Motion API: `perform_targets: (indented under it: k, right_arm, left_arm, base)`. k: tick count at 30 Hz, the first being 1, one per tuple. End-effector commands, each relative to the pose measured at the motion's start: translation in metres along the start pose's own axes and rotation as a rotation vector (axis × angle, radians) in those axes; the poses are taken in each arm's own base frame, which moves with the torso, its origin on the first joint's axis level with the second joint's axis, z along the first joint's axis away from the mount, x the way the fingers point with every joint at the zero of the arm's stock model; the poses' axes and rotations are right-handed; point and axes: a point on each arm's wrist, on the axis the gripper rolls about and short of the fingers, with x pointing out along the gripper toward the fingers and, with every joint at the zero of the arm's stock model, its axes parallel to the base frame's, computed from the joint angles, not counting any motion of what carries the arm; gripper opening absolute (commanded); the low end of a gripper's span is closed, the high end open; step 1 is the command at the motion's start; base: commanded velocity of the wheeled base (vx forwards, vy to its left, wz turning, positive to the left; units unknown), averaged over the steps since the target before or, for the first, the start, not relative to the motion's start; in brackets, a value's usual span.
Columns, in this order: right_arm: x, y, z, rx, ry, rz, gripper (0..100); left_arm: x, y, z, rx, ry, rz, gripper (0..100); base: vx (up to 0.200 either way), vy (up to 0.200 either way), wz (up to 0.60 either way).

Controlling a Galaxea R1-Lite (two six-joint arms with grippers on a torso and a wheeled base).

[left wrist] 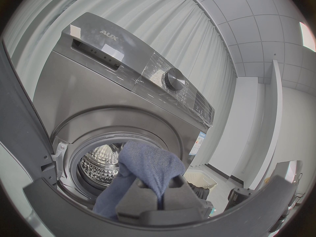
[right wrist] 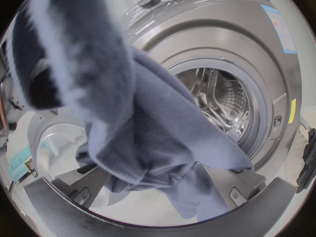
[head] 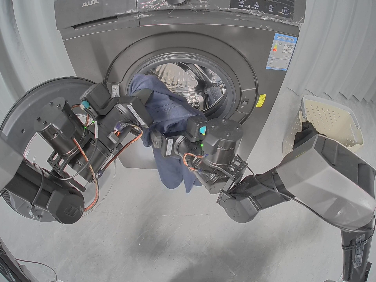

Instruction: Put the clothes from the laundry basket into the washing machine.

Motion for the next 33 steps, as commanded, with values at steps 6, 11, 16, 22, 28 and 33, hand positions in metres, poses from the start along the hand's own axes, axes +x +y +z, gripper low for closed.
perform_targets:
  k: [6,11,16,22,28,33]
  right_arm:
    - [0.007,-0.024,0.009,0.003,-0.017,-0.078,100]
    - [0.004,-0.035,0.019,0.004,-0.018,-0.105,100]
    - [0.0,-0.039,0.025,0.008,-0.011,-0.124,100]
    - [-0.001,-0.04,0.026,0.007,-0.01,-0.126,100]
    - [-0.004,-0.034,0.026,0.013,-0.005,-0.111,0]
    - [-0.016,-0.029,0.033,0.011,0.005,-0.087,0]
  left_arm:
    - [0.0,0.001,0.001,0.001,-0.002,0.002,0]
    - [0.0,0.001,0.0,-0.001,-0.002,0.002,0]
    - [0.0,0.001,0.0,-0.001,-0.002,0.002,0]
    - [0.0,0.001,0.002,0.0,-0.005,0.002,0]
    - [0.001,0.001,-0.001,-0.001,0.001,0.003,0]
    - [0.001,0.002,-0.002,0.0,0.005,0.006,0]
  base:
    - [0.0,0.0,0.0]
    - [0.0,0.0,0.0]
    - [0.0,0.0,0.0]
    - [0.0,0.0,0.0]
    - [0.0,0.0,0.0]
    - [0.0,0.0,0.0]
